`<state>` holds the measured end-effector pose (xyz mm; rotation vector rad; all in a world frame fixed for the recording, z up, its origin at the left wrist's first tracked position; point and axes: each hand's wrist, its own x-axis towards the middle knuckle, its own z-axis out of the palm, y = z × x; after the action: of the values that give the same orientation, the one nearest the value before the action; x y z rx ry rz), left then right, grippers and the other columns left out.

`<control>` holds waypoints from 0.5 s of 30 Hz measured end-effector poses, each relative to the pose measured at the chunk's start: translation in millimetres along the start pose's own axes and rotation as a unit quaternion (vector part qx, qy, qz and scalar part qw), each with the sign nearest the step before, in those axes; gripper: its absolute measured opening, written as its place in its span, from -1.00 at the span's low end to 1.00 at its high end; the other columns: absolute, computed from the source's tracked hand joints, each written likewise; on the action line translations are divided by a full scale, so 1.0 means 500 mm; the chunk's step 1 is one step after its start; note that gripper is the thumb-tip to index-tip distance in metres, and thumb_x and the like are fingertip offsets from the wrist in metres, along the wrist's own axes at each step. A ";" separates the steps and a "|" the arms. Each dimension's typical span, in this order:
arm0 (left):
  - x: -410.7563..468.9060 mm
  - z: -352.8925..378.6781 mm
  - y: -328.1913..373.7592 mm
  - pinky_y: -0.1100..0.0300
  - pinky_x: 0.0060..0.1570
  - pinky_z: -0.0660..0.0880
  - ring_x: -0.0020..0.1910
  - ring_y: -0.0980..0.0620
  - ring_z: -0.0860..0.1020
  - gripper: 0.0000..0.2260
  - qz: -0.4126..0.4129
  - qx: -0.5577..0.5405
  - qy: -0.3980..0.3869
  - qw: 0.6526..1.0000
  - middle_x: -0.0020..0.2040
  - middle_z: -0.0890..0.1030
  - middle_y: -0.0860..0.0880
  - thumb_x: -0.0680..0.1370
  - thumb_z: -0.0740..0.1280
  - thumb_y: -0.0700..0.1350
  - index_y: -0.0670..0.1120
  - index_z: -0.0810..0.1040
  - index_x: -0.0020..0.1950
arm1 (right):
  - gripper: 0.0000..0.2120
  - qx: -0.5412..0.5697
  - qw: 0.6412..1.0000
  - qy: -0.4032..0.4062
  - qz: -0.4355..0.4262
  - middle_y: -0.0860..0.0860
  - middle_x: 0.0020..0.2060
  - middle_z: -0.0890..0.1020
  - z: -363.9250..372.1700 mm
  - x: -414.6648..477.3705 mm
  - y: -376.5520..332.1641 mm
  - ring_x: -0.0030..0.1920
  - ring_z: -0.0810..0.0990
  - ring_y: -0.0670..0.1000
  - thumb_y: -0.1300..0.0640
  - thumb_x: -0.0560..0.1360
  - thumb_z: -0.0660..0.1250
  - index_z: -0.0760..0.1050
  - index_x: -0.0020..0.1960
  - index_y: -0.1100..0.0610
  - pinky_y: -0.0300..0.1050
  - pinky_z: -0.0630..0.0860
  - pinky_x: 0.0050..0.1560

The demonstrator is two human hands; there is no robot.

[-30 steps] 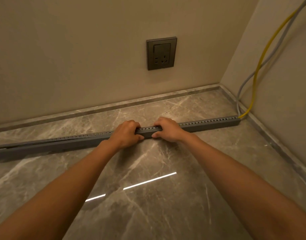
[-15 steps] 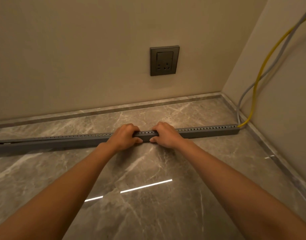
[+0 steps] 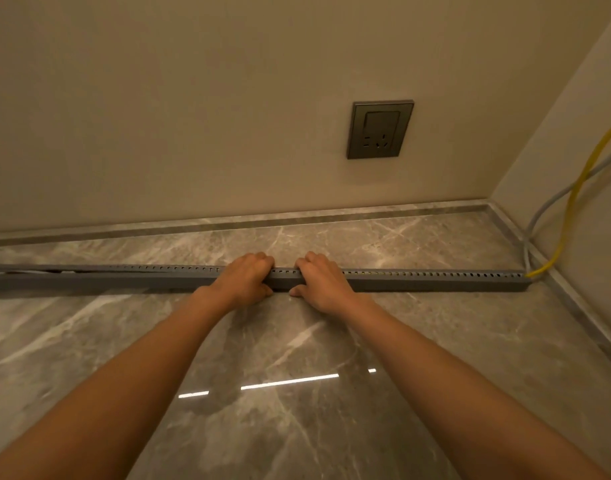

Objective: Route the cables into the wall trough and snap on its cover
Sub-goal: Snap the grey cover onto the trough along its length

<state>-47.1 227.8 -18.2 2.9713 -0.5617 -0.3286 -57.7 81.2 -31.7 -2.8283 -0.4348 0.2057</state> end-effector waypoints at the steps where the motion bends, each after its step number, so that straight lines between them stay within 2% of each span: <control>1: 0.000 0.001 0.000 0.05 0.09 0.42 0.12 -0.13 0.48 -0.74 0.004 0.004 0.006 1.000 0.17 0.51 -0.18 0.51 0.31 -0.15 -0.19 0.44 0.17 | -0.61 -0.004 1.000 0.000 -0.003 0.16 0.21 0.46 0.000 0.000 0.000 0.22 0.40 0.15 0.05 0.51 0.32 0.39 0.24 0.23 0.05 0.37 0.22; 10: 0.017 0.002 0.007 0.08 0.04 0.46 0.06 -0.11 0.52 -0.72 0.027 -0.041 0.030 0.998 0.11 0.58 -0.16 0.48 0.36 -0.11 -0.16 0.52 0.16 | -0.63 0.012 1.000 -0.003 0.024 0.15 0.19 0.48 -0.015 -0.005 0.016 0.21 0.42 0.14 0.09 0.49 0.34 0.43 0.23 0.21 0.03 0.37 0.23; 15: 0.000 -0.001 -0.038 0.05 0.06 0.46 0.08 -0.11 0.52 -0.66 -0.002 -0.093 0.027 0.995 0.10 0.57 -0.15 0.45 0.42 -0.05 -0.15 0.54 0.18 | -0.62 0.020 0.998 -0.012 0.058 0.15 0.18 0.48 -0.014 -0.001 0.004 0.21 0.44 0.16 0.07 0.46 0.37 0.45 0.22 0.19 0.05 0.38 0.23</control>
<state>-40.4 245.4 -20.2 2.7937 -0.4890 -0.2827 -56.2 77.5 -25.4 -2.8171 -0.2702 0.2699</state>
